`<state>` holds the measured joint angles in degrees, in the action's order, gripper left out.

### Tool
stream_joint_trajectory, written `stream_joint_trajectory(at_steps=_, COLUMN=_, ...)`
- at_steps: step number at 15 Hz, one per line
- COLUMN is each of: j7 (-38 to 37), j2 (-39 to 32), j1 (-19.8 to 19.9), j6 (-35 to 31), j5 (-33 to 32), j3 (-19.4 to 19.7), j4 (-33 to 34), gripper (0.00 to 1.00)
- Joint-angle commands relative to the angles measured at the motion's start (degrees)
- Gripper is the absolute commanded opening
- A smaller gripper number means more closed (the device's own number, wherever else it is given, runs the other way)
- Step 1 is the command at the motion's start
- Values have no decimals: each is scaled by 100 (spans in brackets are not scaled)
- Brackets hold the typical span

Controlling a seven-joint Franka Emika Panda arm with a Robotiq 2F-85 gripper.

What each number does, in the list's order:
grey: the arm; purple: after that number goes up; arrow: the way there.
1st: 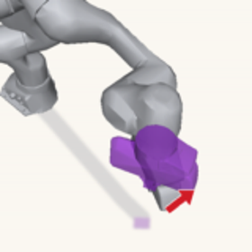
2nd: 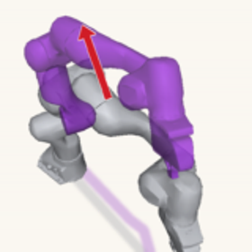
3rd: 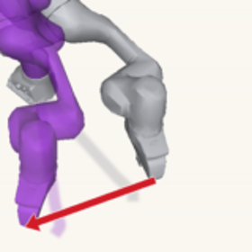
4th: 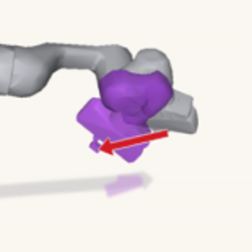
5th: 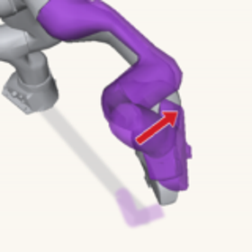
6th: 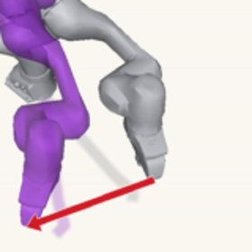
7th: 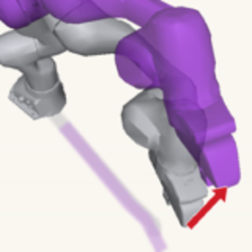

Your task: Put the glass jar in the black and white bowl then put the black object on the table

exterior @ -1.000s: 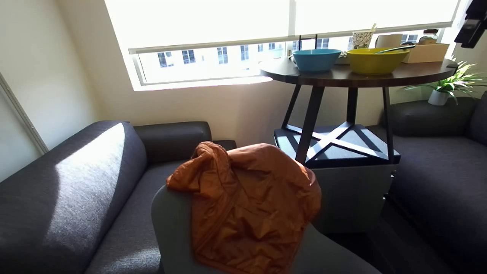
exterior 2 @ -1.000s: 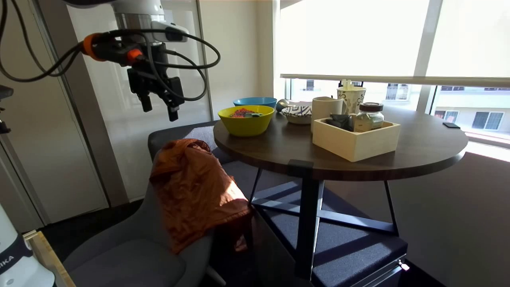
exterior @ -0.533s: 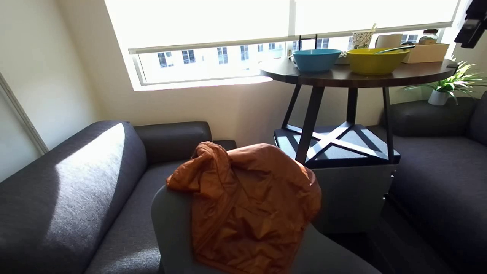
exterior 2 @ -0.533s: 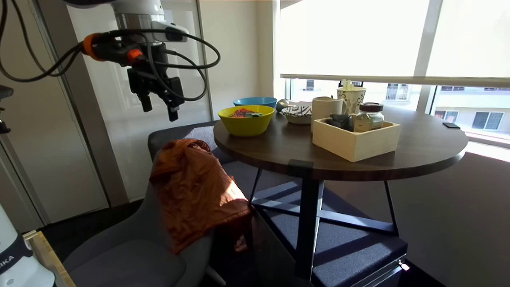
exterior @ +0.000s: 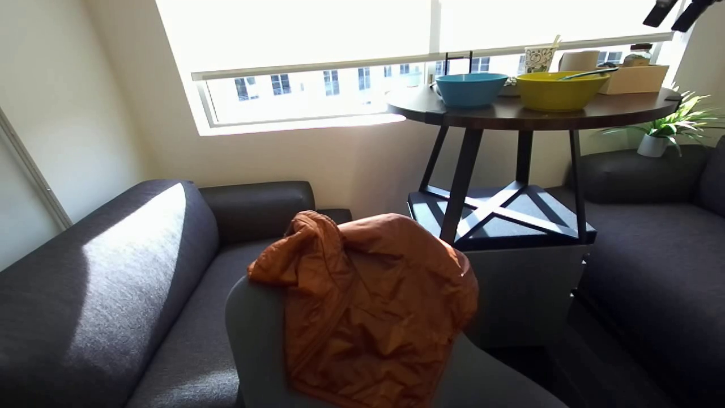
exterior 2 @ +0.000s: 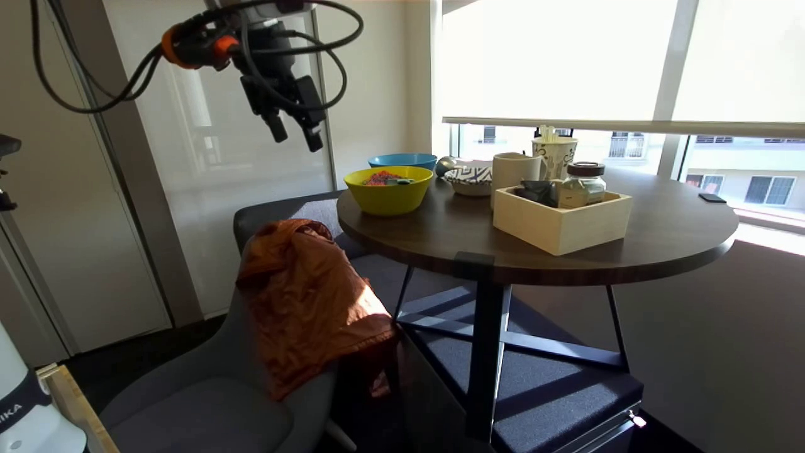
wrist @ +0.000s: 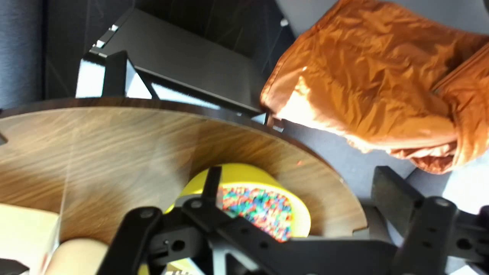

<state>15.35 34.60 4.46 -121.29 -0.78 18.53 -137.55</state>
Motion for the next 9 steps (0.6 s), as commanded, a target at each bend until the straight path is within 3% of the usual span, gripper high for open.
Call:
stream_joint_trajectory(at_steps=1, j7=-773, j2=-715, j1=297, j6=-560, j5=24, j3=-341, j4=854, gripper=100)
stream_joint_trajectory(at_steps=5, j7=-1710, j2=-1437, j1=689, j6=-1180, j5=-457, j3=-753, j4=1795, gripper=100)
stream_joint_trajectory(at_steps=9, j7=-2053, j2=-2294, j1=1059, j6=-1201, j5=-1463, j3=-883, j4=2924, gripper=100)
